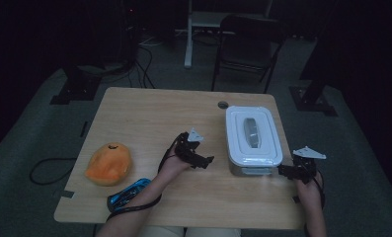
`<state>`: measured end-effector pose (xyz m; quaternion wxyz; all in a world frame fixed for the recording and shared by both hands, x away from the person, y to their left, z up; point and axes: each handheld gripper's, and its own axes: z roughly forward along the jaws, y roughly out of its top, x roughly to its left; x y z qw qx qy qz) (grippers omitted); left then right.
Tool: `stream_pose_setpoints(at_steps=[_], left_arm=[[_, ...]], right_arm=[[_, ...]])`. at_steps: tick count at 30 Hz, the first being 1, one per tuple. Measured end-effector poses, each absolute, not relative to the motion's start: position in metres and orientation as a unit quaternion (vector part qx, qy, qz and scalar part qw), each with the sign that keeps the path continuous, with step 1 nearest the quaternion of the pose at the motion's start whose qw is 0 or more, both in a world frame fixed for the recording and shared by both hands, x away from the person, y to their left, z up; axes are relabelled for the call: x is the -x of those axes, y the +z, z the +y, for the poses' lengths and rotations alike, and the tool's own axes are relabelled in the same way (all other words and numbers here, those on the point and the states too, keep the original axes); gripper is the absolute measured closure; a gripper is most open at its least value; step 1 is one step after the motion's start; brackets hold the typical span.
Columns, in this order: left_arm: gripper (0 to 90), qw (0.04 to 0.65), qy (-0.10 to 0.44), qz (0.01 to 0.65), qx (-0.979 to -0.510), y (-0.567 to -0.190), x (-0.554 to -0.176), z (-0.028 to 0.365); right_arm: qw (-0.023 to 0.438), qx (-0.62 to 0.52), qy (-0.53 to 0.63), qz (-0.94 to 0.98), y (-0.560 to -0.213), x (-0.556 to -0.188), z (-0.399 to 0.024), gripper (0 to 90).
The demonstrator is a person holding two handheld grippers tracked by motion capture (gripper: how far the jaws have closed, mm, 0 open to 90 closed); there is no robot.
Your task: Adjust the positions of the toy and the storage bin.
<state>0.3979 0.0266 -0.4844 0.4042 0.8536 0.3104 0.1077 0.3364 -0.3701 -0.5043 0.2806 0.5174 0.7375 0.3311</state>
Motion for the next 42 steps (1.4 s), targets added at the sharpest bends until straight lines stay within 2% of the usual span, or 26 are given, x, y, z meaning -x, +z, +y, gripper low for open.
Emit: stream_pose_setpoints(at_steps=[14, 28, 42], left_arm=[[0.8, 0.388, 0.108, 0.314, -0.86, -0.486, -0.431, -0.007], [0.8, 0.372, 0.106, 0.302, -0.871, -0.479, -0.44, -0.026], [0.7, 0.359, 0.101, 0.303, -0.877, -0.477, -0.44, -0.017]], right_arm=[[0.262, -0.523, 0.364, 0.725, -0.501, -0.364, -0.366, 17.0], [0.241, -0.51, 0.382, 0.732, -0.499, -0.371, -0.362, 18.5], [0.23, -0.5, 0.386, 0.74, -0.499, -0.374, -0.354, 20.6]])
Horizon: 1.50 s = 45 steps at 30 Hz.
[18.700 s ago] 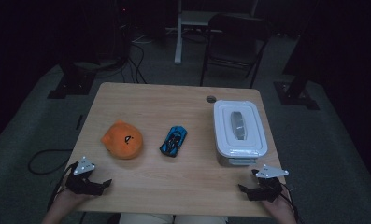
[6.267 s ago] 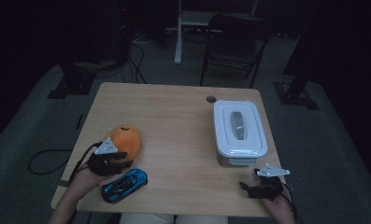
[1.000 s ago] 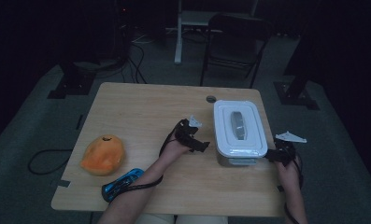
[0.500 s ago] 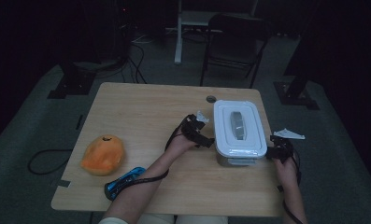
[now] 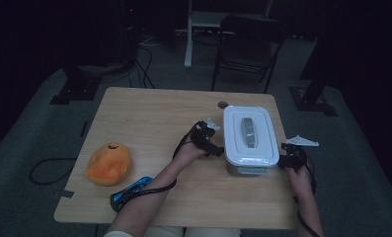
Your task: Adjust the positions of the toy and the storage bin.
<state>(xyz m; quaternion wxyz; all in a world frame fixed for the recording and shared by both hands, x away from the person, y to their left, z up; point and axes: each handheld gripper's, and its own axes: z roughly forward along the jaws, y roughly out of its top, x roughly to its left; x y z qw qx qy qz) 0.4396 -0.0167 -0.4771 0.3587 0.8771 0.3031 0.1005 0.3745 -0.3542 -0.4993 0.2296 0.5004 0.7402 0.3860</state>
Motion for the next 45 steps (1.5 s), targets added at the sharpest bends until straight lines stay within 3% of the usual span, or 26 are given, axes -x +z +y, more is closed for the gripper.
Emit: stream_pose_setpoints(at_steps=[33, 45], left_arm=[[0.8, 0.34, 0.137, 0.333, -0.869, -0.466, -0.392, 0.075], [0.7, 0.345, 0.136, 0.328, -0.869, -0.468, -0.37, 0.085]], right_arm=[[0.201, -0.414, 0.404, 0.791, -0.492, -0.385, -0.265, 23.2], [0.184, -0.39, 0.417, 0.8, -0.494, -0.383, -0.254, 23.9]])
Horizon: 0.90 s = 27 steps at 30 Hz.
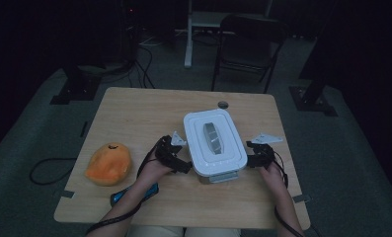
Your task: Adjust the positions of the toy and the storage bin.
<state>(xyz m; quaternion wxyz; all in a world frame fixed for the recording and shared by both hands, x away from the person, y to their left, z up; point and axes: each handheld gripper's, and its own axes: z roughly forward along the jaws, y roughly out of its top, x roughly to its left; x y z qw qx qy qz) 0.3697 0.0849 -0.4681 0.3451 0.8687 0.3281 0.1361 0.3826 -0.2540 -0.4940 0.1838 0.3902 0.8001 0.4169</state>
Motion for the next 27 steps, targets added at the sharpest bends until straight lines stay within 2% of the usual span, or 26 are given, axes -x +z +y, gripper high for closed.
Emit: stream_pose_setpoints(at_steps=[7, 20, 27], left_arm=[[0.7, 0.347, 0.132, 0.346, -0.861, -0.478, -0.381, 0.094], [0.7, 0.343, 0.143, 0.36, -0.856, -0.469, -0.41, 0.096], [0.7, 0.339, 0.147, 0.356, -0.858, -0.468, -0.407, 0.094]], right_arm=[[0.158, -0.404, 0.415, 0.8, -0.503, -0.393, -0.258, 19.7], [0.181, -0.421, 0.416, 0.785, -0.488, -0.432, -0.248, 19.9], [0.192, -0.388, 0.432, 0.791, -0.49, -0.434, -0.246, 25.4]])
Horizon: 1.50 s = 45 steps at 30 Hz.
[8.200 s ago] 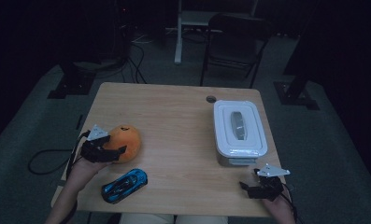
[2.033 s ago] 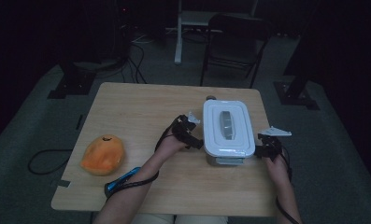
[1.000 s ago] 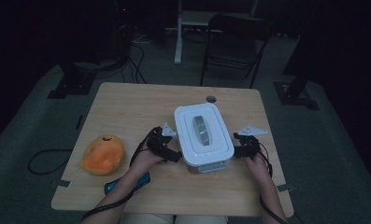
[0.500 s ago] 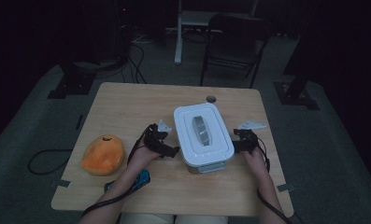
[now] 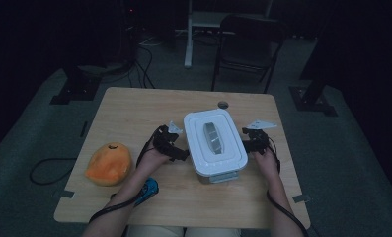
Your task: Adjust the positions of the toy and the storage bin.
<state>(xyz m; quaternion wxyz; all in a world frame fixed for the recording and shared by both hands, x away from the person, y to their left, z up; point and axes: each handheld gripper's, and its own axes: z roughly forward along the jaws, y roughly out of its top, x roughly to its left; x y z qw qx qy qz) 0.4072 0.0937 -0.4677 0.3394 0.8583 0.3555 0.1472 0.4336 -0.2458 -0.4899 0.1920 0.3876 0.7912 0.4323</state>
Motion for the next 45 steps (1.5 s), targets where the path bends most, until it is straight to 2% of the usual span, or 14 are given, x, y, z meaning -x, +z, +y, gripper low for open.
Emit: stream_pose_setpoints(at_steps=[14, 45], left_arm=[[0.7, 0.334, 0.145, 0.321, -0.874, -0.465, -0.381, 0.077], [0.6, 0.348, 0.114, 0.241, -0.899, -0.47, -0.318, 0.039]], right_arm=[[0.169, -0.356, 0.437, 0.809, -0.491, -0.417, -0.259, 28.5], [0.164, -0.336, 0.442, 0.815, -0.492, -0.354, -0.296, 31.0]])
